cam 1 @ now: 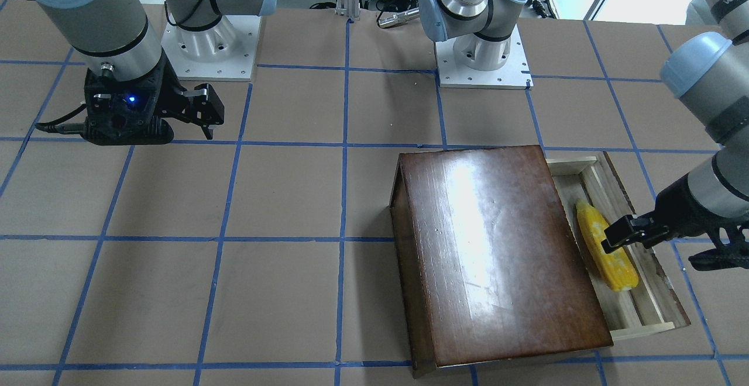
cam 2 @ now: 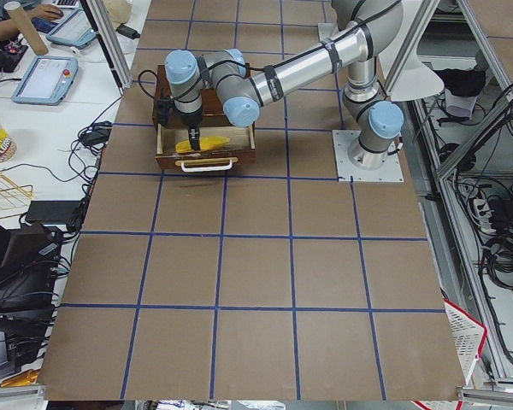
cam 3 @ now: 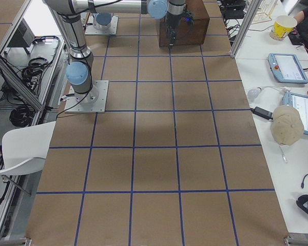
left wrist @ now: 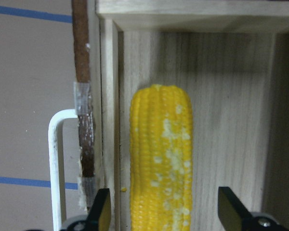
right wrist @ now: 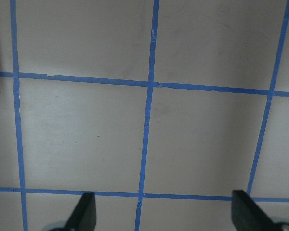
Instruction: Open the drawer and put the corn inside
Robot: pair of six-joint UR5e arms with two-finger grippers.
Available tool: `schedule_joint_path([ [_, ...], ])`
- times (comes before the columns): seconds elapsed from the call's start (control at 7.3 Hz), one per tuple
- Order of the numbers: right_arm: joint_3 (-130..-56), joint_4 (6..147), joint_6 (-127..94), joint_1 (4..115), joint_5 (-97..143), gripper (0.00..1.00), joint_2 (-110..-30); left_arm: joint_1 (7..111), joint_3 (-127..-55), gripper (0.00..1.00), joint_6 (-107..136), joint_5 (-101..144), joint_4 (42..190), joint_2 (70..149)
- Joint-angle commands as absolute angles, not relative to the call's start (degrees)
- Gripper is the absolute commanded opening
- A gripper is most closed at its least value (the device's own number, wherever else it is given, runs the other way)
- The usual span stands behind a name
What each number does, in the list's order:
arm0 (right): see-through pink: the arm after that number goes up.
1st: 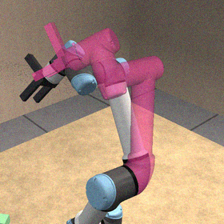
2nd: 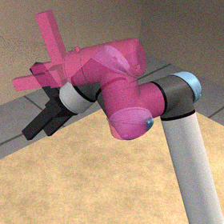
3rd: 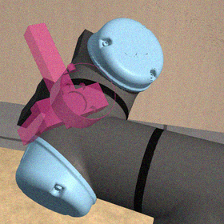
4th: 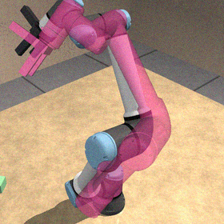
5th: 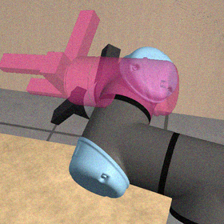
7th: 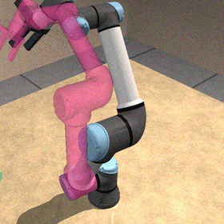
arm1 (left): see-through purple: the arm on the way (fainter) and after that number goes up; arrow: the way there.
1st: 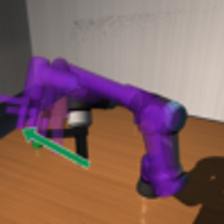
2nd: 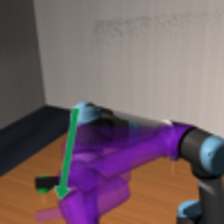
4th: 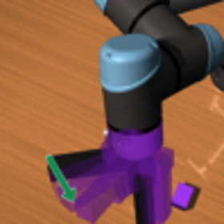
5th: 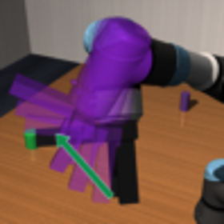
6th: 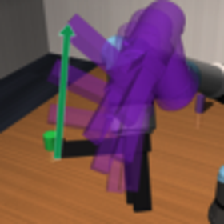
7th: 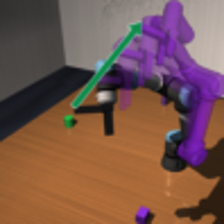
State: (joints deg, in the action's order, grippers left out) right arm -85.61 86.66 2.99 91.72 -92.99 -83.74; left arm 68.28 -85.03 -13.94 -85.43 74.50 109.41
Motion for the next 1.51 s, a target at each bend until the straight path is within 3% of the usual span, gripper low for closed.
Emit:
schedule_joint_path([
  [0.0,-85.6,86.7,3.0,91.7,-93.0,1.00,-83.8,68.8,-84.4,0.84,-13.9,-85.5,75.7,107.7],
  [0.14,-85.6,86.7,3.0,91.7,-93.0,1.00,-83.8,69.0,-83.4,0.84,-13.1,-85.5,78.6,105.8],
  [0.27,-85.6,86.6,3.0,91.7,-93.0,1.00,-83.8,71.3,-81.9,0.93,-12.4,-86.6,81.8,103.7],
  [0.55,-85.6,86.7,3.0,91.7,-93.0,1.00,-83.8,80.7,-81.0,1.00,-7.3,-91.0,85.6,99.4],
  [0.96,-85.6,86.6,3.0,91.7,-93.0,1.00,-83.8,89.7,-81.9,1.00,-3.9,-90.7,92.1,92.3],
  [1.37,-85.6,86.6,3.0,91.7,-93.0,1.00,-83.8,90.2,-84.6,1.00,-4.7,-90.5,91.0,91.2],
])
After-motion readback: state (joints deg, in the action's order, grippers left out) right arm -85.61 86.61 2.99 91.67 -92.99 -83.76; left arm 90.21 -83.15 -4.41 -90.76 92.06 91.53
